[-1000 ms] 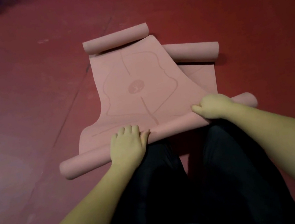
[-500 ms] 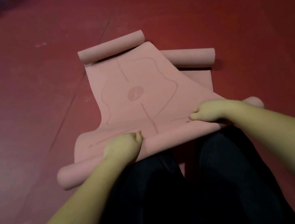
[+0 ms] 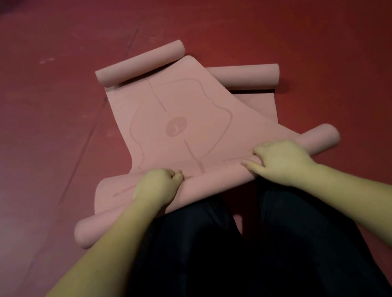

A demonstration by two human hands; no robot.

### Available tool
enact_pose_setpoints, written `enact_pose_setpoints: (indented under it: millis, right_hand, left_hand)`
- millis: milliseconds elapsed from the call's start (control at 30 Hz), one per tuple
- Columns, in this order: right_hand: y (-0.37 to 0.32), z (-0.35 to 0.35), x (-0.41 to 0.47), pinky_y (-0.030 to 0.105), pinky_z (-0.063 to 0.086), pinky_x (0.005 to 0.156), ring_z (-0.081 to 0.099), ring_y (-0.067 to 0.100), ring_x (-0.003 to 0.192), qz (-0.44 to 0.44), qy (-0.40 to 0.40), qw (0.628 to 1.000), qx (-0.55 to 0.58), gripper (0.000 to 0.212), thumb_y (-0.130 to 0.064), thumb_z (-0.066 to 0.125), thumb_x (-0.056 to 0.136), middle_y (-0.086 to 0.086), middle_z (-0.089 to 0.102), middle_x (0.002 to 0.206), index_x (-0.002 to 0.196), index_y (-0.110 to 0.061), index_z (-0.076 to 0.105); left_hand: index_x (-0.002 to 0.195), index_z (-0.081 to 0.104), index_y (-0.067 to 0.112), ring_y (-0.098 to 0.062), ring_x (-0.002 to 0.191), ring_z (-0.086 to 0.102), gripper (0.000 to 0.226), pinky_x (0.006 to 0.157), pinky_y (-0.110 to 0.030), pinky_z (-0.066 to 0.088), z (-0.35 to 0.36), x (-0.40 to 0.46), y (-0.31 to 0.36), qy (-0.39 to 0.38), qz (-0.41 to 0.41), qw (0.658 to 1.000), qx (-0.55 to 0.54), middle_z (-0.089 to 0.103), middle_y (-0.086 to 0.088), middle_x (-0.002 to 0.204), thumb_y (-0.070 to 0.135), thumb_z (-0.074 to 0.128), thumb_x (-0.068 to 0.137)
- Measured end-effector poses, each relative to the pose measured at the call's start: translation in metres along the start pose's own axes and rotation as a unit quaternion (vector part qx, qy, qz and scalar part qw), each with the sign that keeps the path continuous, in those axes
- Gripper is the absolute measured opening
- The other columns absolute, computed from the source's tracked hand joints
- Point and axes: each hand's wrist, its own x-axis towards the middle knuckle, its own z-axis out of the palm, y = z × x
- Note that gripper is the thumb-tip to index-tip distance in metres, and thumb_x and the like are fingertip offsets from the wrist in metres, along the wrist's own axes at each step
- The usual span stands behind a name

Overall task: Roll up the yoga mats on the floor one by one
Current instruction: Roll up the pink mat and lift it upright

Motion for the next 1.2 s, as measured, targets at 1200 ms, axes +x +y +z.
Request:
enact_pose_setpoints:
  millis: [1200]
  right_hand:
    - [0.015, -0.005, 0.026, 0.034, 0.035, 0.065, 0.057, 0.027, 0.088, -0.036, -0.027, 0.995, 0.086, 0.050, -0.062, 0.033, 0.092, 0.002, 0.060, 0.086, 0.077, -0.019, 0.055]
  left_hand:
    - [0.121, 0.062, 0.014, -0.034, 0.118, 0.055, 0.045, 0.106, -0.043, 0.039, -0.004, -0.010, 0.003, -0.044, -0.037, 0.997, -0.046, 0.061, -0.017, 0.129, 0.038, 0.028, 0.104]
